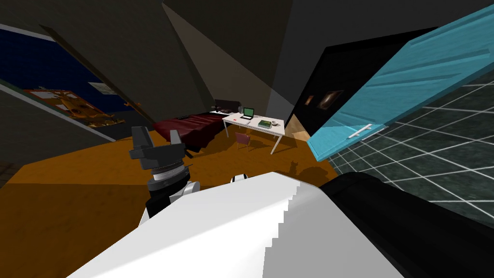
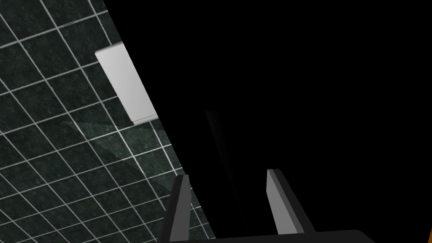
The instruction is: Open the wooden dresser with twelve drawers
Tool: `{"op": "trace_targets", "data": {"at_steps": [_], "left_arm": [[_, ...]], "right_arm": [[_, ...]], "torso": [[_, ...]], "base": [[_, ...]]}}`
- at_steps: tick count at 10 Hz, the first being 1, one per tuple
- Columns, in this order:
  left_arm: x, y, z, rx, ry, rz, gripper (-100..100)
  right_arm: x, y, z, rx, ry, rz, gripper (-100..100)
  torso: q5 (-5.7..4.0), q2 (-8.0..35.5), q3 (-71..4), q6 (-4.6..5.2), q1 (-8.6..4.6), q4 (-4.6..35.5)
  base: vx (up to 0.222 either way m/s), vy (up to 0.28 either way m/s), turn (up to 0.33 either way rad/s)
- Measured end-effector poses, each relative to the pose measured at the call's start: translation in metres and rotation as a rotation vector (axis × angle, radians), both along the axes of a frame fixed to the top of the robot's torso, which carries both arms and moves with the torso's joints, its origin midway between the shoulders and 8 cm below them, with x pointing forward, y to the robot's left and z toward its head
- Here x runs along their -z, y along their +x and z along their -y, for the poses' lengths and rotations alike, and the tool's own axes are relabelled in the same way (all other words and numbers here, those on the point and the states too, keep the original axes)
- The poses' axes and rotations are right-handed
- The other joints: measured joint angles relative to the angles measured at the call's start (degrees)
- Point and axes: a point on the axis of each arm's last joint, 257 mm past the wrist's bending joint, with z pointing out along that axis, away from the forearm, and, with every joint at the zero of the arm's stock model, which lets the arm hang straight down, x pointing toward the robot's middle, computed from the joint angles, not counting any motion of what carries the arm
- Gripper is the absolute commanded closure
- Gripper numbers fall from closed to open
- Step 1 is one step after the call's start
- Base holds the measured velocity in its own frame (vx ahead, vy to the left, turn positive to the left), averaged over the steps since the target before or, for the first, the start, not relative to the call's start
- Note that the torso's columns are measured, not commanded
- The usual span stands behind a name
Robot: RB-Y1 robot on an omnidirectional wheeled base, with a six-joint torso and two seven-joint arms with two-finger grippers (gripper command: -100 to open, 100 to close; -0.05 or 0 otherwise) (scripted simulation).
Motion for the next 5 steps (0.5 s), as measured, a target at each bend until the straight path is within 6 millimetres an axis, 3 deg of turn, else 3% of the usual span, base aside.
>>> {"op": "trace_targets", "data": {"at_steps": [3, 5], "left_arm": [[0.0, 0.0, 0.0, 0.0, 0.0, 0.0, 0], [0.0, 0.0, 0.0, 0.0, 0.0, 0.0, 0]], "right_arm": [[-0.013, -0.023, 0.028, 0.006, 0.003, -0.007, -100], [-0.018, -0.028, 0.039, 0.005, 0.007, -0.003, -100]], "torso": [[-0.4, 0.0, 0.3, -0.22, -0.41, 0.2], [-0.4, -0.1, 0.2, -0.23, -0.43, 0.2]], "base": [[0.041, 0.079, 0.001], [0.043, 0.064, 0.007]]}}
